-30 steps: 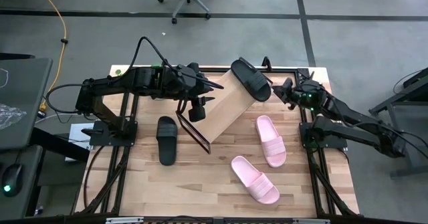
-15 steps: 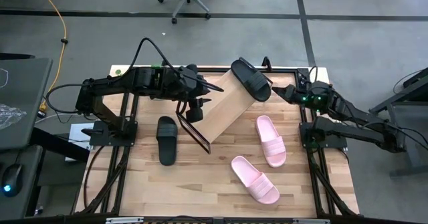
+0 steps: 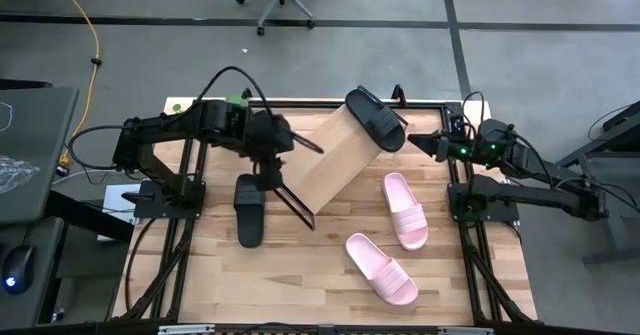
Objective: Pick and place slides into the shelf
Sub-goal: Put the black slide on the shelf
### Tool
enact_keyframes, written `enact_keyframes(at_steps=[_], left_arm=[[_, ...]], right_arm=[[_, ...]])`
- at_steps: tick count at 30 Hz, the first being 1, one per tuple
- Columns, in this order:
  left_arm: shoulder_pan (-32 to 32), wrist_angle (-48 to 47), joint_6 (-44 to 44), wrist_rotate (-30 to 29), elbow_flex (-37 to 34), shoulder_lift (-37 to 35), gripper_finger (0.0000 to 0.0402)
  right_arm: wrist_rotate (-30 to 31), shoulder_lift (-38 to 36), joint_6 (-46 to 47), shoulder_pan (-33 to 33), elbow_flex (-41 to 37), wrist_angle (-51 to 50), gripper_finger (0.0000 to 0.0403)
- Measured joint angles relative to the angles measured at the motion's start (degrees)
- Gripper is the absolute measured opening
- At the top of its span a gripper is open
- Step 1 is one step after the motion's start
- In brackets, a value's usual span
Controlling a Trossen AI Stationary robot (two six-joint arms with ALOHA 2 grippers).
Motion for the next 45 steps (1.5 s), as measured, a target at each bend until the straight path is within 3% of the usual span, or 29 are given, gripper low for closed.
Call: enact_keyframes(at_steps=[5,11,25,36,45], left_arm=[[-4.68,-7.34,-8.6,0.49,0.0,0.0,0.0129],[-12.76,-7.27,-21.82,-1.66,-2.42,-1.98,0.0128],[-37.08,-7.28,-66.78,-19.15,-8.03,-6.67,0.0052],[-46.94,-7.18,-93.89,-28.16,-15.28,-5.98,0.0003],[-47.7,-0.33,-93.75,-32.8,-19.87,-5.9,0.0004]], right_arm=[[-0.02,0.0,-1.93,1.63,0.0,-0.03,0.0135],[-0.04,0.04,-3.53,3.39,0.0,-0.07,0.0135],[-0.01,0.07,-5.23,4.03,0.0,-0.09,0.0135],[-0.46,0.07,-6.3,4.03,0.0,-0.09,0.0135],[-2.48,0.07,-8.43,4.03,0.0,-0.13,0.0135]])
